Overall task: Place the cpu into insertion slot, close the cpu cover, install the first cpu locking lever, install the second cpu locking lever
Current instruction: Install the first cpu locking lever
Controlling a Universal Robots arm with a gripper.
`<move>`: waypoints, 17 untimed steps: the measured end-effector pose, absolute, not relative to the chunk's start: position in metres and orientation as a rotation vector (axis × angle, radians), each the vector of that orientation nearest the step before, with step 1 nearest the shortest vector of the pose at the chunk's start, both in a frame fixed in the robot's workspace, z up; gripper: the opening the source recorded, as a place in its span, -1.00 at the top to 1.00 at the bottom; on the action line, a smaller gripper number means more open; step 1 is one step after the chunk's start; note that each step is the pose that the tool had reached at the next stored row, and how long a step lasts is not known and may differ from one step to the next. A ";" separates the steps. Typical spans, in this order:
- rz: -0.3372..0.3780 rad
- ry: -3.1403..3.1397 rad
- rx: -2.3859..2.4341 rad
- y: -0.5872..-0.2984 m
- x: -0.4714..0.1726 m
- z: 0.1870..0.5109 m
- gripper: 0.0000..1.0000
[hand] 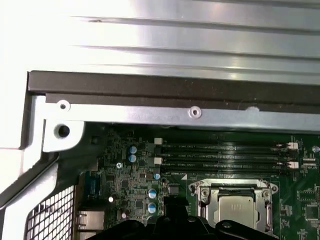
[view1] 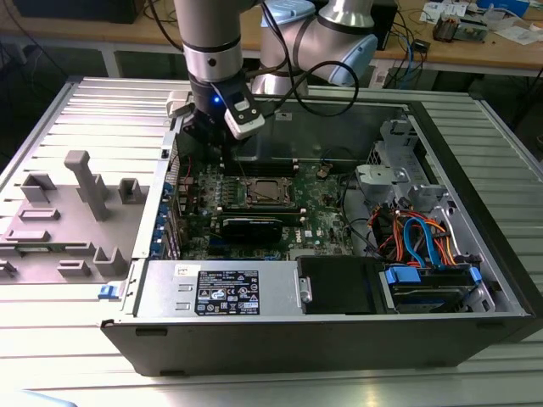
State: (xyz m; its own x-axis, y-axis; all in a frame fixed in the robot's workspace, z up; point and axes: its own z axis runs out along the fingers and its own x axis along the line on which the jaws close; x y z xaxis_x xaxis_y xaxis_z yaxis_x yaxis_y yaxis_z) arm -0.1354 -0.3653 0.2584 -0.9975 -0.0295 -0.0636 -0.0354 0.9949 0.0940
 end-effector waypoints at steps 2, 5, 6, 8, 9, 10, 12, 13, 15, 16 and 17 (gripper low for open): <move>0.183 3.073 -0.049 -0.365 -0.136 0.258 0.79; 0.194 3.072 -0.049 -0.365 -0.136 0.258 0.79; 0.194 3.072 -0.048 -0.365 -0.136 0.258 0.79; 0.209 3.071 -0.048 -0.365 -0.136 0.258 0.79; 0.223 3.070 -0.048 -0.365 -0.136 0.258 0.79; 0.228 3.070 -0.047 -0.365 -0.136 0.258 0.79; 0.229 3.070 -0.047 -0.365 -0.136 0.258 0.79; 0.229 3.070 -0.048 -0.365 -0.135 0.258 0.79; 0.229 3.070 -0.048 -0.365 -0.132 0.258 0.79; 0.229 3.070 -0.047 -0.365 -0.129 0.258 0.79; 0.229 3.070 -0.048 -0.365 -0.126 0.258 0.79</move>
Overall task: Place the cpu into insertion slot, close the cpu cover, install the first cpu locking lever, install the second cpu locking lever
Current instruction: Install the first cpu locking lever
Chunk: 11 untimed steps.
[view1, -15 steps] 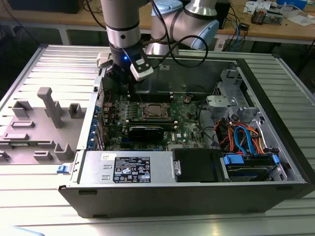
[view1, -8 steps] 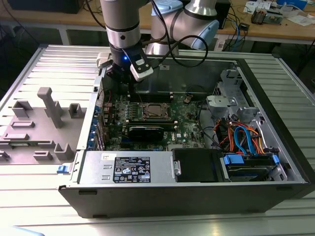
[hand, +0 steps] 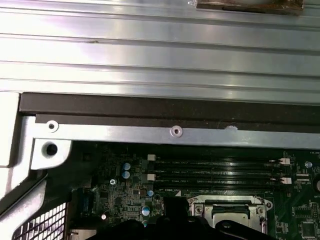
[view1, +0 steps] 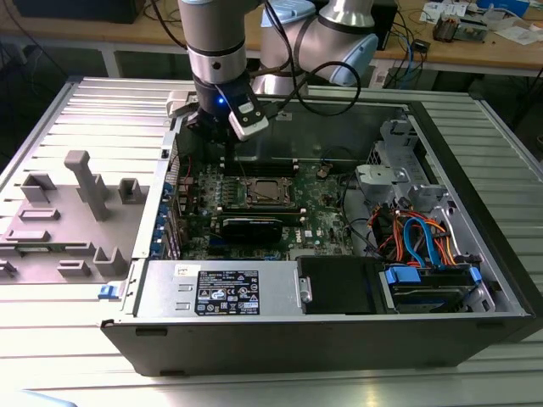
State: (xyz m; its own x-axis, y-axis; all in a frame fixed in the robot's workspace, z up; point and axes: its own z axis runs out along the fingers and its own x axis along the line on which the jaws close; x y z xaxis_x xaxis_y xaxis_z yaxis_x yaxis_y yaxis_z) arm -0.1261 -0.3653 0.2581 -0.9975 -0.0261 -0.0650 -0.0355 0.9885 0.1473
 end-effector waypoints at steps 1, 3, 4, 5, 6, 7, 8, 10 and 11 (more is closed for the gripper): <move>0.228 3.070 -0.047 -0.365 -0.123 0.258 0.79; 0.227 3.070 -0.047 -0.365 -0.118 0.258 0.79; 0.226 3.070 -0.047 -0.365 -0.116 0.258 0.79; 0.226 3.070 -0.048 -0.365 -0.115 0.258 0.79; 0.226 3.070 -0.048 -0.365 -0.111 0.258 0.79; 0.226 3.070 -0.047 -0.365 -0.108 0.258 0.79; 0.226 3.070 -0.047 -0.365 -0.106 0.258 0.79; 0.226 3.070 -0.048 -0.365 -0.102 0.257 0.79; 0.226 3.070 -0.048 -0.365 -0.101 0.257 0.79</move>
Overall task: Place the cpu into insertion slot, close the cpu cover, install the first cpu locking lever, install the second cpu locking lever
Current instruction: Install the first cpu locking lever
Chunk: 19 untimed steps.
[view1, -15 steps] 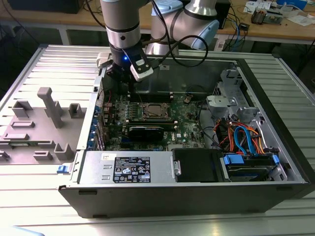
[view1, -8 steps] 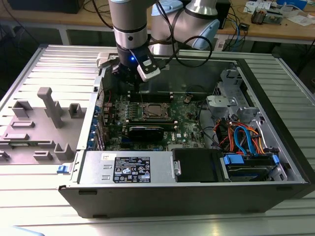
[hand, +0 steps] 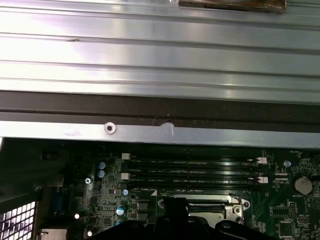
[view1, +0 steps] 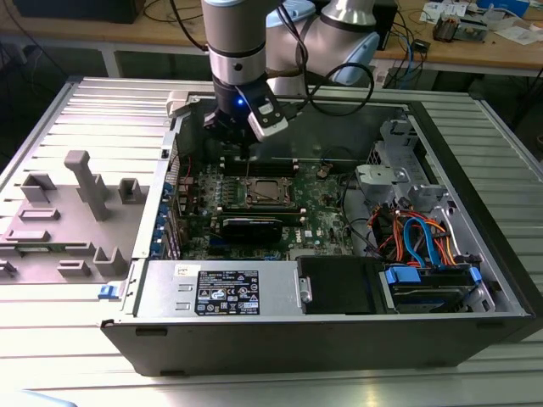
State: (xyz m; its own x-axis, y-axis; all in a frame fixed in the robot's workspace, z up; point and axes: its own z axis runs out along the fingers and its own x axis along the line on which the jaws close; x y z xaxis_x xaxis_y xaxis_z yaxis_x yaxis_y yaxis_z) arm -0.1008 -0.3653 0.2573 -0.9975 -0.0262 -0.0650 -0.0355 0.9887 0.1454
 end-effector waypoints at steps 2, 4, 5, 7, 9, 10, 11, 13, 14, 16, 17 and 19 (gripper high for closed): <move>0.226 3.070 -0.047 -0.365 -0.101 0.257 0.79; 0.226 3.070 -0.048 -0.365 -0.101 0.257 0.79; 0.226 3.070 -0.048 -0.365 -0.100 0.257 0.79; 0.226 3.070 -0.048 -0.365 -0.098 0.257 0.79; 0.225 3.070 -0.048 -0.365 -0.096 0.256 0.79; 0.224 3.070 -0.047 -0.365 -0.095 0.256 0.79; 0.223 3.070 -0.047 -0.365 -0.094 0.256 0.79; 0.219 3.070 -0.047 -0.365 -0.093 0.255 0.79; 0.218 3.071 -0.047 -0.365 -0.092 0.255 0.79; 0.217 3.071 -0.047 -0.365 -0.091 0.254 0.79; 0.216 3.072 -0.047 -0.365 -0.091 0.254 0.79; 0.214 3.073 -0.047 -0.365 -0.090 0.252 0.79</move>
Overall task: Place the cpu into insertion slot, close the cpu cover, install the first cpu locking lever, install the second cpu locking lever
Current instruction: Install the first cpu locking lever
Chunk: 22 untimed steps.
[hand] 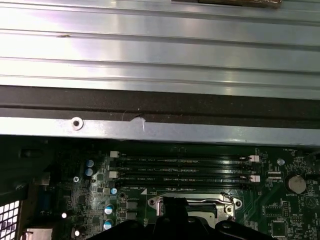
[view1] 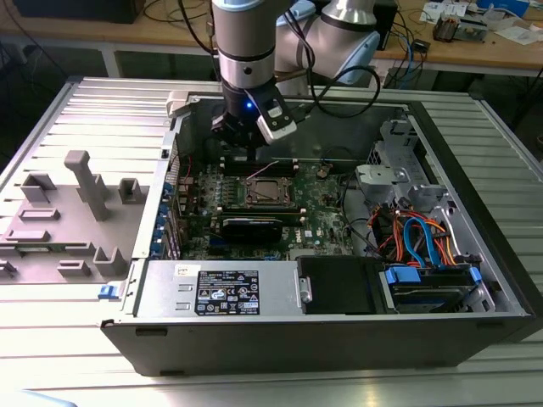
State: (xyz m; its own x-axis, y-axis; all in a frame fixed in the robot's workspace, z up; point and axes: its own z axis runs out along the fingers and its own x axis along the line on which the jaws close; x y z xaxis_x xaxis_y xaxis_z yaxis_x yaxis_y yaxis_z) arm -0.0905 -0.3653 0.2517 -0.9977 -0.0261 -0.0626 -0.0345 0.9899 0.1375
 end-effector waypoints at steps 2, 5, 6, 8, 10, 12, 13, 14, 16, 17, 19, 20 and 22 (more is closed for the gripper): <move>0.214 3.073 -0.046 -0.365 -0.090 0.249 0.79; 0.214 3.073 -0.047 -0.365 -0.090 0.244 0.79; 0.214 3.074 -0.046 -0.365 -0.089 0.243 0.79; 0.214 3.074 -0.046 -0.365 -0.087 0.242 0.79; 0.214 3.073 -0.046 -0.365 -0.085 0.242 0.79; 0.214 3.074 -0.046 -0.365 -0.084 0.242 0.79; 0.214 3.074 -0.046 -0.365 -0.084 0.242 0.79; 0.214 3.074 -0.046 -0.365 -0.084 0.242 0.79; 0.214 3.074 -0.046 -0.365 -0.084 0.242 0.79; 0.214 3.073 -0.047 -0.365 -0.083 0.241 0.79; 0.214 3.074 -0.046 -0.365 -0.079 0.241 0.79; 0.214 3.074 -0.046 -0.365 -0.078 0.241 0.79; 0.214 3.074 -0.046 -0.365 -0.074 0.241 0.79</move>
State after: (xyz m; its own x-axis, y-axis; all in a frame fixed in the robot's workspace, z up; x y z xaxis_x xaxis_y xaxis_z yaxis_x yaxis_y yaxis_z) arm -0.0736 -0.3653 0.2407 -0.9977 -0.0258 -0.0621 -0.0342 0.9899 0.1375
